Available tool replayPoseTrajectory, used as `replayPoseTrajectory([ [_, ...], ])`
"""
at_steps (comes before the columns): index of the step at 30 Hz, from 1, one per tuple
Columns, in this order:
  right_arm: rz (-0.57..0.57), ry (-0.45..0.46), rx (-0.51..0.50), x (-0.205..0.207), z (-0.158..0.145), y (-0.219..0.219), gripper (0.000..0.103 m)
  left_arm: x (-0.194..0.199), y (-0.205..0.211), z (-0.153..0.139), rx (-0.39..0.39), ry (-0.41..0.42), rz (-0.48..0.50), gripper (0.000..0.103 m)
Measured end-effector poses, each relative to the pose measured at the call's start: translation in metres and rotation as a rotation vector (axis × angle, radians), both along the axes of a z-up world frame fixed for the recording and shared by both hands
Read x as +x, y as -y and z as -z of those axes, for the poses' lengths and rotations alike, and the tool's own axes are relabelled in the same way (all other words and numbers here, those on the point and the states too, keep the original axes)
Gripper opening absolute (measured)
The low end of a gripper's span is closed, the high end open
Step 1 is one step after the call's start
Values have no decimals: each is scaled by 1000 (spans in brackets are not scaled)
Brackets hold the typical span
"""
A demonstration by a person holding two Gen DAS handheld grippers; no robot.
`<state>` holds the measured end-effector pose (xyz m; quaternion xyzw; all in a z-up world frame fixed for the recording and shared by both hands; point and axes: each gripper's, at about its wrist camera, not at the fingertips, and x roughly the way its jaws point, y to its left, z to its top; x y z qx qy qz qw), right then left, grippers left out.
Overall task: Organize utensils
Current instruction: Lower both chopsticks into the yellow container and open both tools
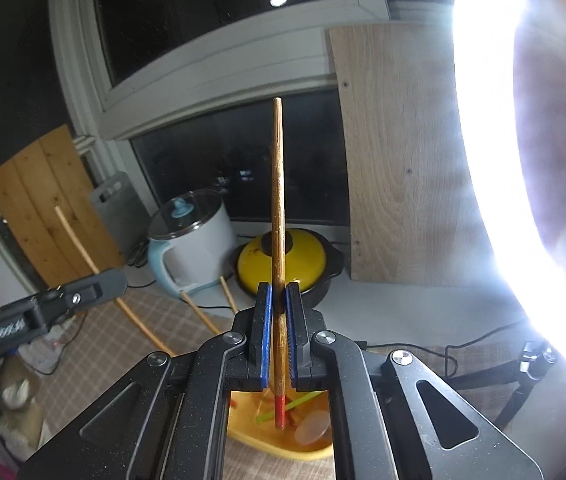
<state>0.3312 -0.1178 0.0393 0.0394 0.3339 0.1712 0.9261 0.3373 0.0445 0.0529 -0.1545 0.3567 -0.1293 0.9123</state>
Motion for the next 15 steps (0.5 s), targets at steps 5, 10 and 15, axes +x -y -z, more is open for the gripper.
replayPoseTrajectory([
  [5, 14, -38, -26, 14, 20, -7, 5, 1, 6, 12, 8, -27, 12, 3],
  [10, 19, -81, -32, 25, 33, -9, 5, 1, 8, 23, 7, -51, 16, 3],
  [15, 0, -133, -35, 30, 45, -10, 5, -1, 11, 29, 4, -70, 24, 3],
])
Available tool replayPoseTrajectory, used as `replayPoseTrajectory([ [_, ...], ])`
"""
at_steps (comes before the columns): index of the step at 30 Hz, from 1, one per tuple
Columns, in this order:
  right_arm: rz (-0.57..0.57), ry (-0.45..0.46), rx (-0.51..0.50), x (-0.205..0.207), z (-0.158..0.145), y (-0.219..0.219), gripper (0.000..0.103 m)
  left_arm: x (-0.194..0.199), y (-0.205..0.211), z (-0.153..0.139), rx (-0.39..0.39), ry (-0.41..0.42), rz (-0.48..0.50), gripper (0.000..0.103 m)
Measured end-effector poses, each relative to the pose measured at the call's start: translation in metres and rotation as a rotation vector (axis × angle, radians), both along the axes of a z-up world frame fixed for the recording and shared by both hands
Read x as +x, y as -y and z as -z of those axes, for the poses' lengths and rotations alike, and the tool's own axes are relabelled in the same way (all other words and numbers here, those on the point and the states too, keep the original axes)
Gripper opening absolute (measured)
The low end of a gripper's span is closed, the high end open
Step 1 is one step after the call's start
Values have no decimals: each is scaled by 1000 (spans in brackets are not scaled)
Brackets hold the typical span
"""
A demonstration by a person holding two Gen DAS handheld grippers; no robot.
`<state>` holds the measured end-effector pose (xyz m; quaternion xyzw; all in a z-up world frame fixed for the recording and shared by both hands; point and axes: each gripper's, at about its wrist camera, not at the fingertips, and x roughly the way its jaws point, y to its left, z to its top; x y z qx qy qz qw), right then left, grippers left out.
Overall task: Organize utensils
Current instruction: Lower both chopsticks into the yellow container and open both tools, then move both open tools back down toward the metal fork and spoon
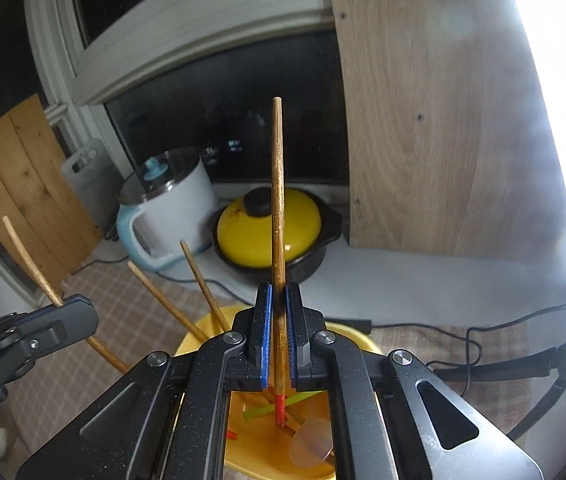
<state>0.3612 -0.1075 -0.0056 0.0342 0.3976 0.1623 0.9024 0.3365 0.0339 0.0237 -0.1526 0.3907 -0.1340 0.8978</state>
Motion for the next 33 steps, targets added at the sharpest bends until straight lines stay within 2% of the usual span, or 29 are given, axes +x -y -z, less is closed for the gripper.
replayPoseTrajectory([
  [9, 6, -44, 14, 3, 5, 3, 5, -2, 3, 7, -3, -26, 3, 3],
  [11, 7, -49, 20, 4, 5, 5, 11, -4, 3, 8, 2, -28, 3, 3],
  [13, 14, -46, 35, 3, 3, 9, 30, -6, 4, 8, 4, -34, 5, 4],
  [14, 17, -42, 41, 2, 2, 11, 32, -8, 3, 9, 6, -33, 4, 4],
  [17, 17, -38, 60, -3, -3, 16, 32, -13, 2, 9, 11, -31, -5, 9],
  [19, 14, -31, 67, -7, -7, 19, 32, -18, 0, 8, 8, -27, -9, 23],
  [20, 13, -27, 68, -9, -9, 20, 32, -20, 0, 7, 8, -23, -10, 25],
  [33, 8, 7, 103, -34, -24, 39, 32, -52, 1, -8, 51, 21, -36, 25],
])
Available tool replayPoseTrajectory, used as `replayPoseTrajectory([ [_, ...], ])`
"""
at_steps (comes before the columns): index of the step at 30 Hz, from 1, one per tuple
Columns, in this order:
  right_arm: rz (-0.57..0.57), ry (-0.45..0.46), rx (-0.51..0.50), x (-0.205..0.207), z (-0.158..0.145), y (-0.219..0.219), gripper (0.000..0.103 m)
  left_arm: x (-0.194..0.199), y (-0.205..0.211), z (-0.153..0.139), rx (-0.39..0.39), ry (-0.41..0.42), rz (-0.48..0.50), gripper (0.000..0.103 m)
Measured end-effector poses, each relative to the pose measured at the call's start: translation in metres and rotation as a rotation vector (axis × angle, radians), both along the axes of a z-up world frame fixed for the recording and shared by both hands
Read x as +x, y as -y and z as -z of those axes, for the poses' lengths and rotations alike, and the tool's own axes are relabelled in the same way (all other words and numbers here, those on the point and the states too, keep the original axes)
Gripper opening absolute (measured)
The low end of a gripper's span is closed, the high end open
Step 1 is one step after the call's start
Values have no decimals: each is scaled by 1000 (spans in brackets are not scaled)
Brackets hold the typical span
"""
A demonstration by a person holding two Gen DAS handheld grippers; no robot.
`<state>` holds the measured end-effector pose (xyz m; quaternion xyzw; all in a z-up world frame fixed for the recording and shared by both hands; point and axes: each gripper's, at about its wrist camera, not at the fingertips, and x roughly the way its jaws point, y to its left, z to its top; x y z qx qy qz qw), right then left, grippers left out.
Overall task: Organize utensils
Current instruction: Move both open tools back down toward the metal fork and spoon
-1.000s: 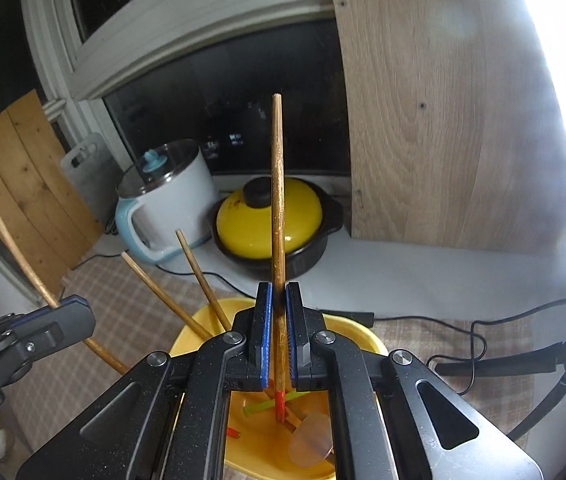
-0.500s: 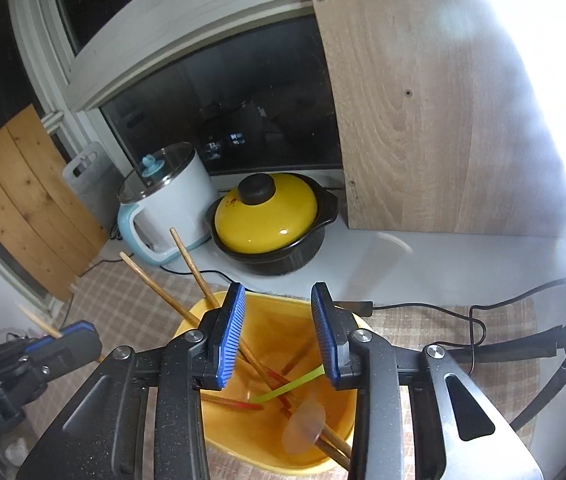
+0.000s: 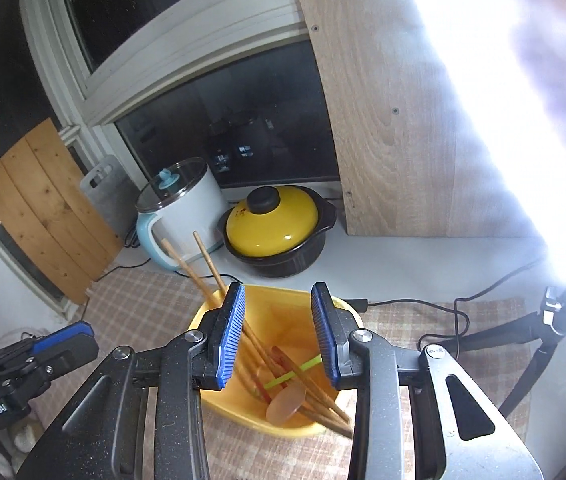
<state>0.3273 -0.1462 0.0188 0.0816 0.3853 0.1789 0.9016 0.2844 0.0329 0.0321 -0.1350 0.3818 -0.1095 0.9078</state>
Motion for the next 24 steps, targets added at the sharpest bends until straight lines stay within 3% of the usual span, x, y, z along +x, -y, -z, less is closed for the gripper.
replayPoseTrajectory([
  [16, -75, 82, 7, -70, -28, 22, 32, -44, 14, -3, 69, 38, 16, 25],
  [20, -105, 83, -13, -87, -23, 25, 34, -51, 13, 11, 64, 3, 21, 25],
  [22, -120, 74, -30, -96, -16, 28, 44, -53, 11, 24, 53, -34, 25, 25],
  [24, -131, 65, -49, -104, -8, 32, 45, -53, 10, 40, 36, -82, 31, 25],
])
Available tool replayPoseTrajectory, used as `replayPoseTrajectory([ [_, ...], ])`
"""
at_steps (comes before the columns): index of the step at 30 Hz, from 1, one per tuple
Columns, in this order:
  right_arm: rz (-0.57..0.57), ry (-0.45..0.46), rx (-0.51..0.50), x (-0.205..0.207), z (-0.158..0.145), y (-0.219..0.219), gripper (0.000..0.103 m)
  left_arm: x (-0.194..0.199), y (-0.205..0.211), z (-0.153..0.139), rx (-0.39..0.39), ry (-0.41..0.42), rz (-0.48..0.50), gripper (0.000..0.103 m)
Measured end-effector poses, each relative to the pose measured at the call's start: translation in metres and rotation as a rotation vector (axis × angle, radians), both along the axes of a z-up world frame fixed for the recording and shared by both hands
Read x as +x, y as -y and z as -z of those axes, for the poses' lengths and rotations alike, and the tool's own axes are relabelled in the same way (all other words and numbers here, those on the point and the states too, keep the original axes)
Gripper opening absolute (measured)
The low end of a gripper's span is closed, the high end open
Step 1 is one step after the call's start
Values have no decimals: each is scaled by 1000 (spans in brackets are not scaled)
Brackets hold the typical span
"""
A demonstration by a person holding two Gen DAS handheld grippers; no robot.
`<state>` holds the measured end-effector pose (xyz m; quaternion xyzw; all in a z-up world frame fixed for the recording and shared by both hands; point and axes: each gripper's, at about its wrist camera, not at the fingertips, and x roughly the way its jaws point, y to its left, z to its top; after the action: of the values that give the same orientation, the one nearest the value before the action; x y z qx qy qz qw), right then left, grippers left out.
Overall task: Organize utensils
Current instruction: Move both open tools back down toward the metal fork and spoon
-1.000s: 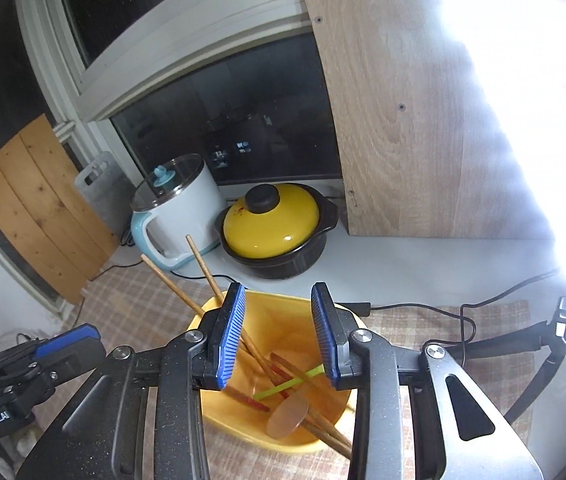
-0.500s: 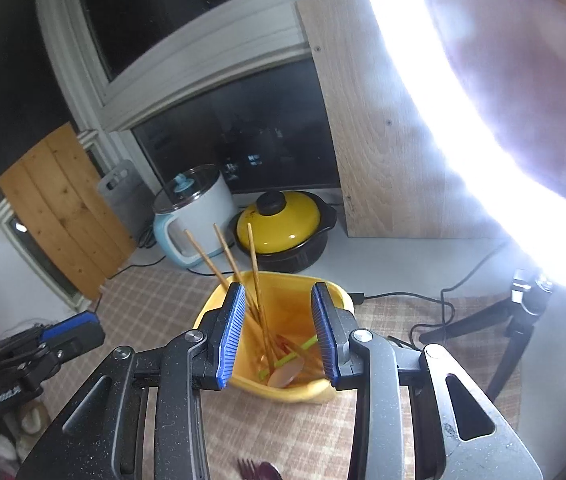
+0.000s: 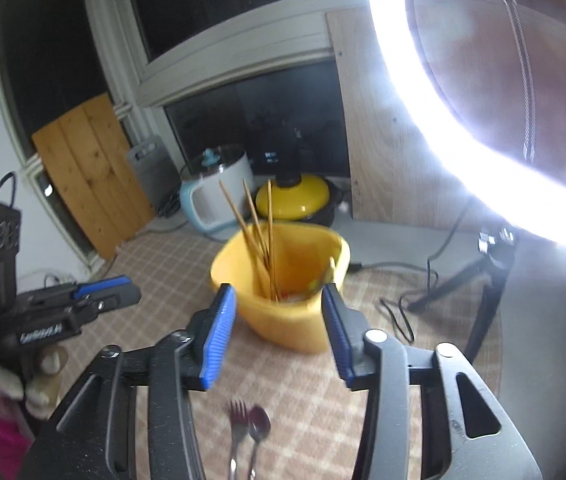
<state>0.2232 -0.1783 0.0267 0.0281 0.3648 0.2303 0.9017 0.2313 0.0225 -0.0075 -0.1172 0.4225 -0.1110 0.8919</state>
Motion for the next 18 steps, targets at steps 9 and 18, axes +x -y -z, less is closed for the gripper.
replayPoseTrajectory([
  [9, -10, -144, 0, -17, 49, 28, 45, -6, 13, 69, -50, -185, 74, 25],
  [18, -95, -350, 70, -13, 108, 30, 45, -5, 32, 127, -82, -326, 173, 25],
])
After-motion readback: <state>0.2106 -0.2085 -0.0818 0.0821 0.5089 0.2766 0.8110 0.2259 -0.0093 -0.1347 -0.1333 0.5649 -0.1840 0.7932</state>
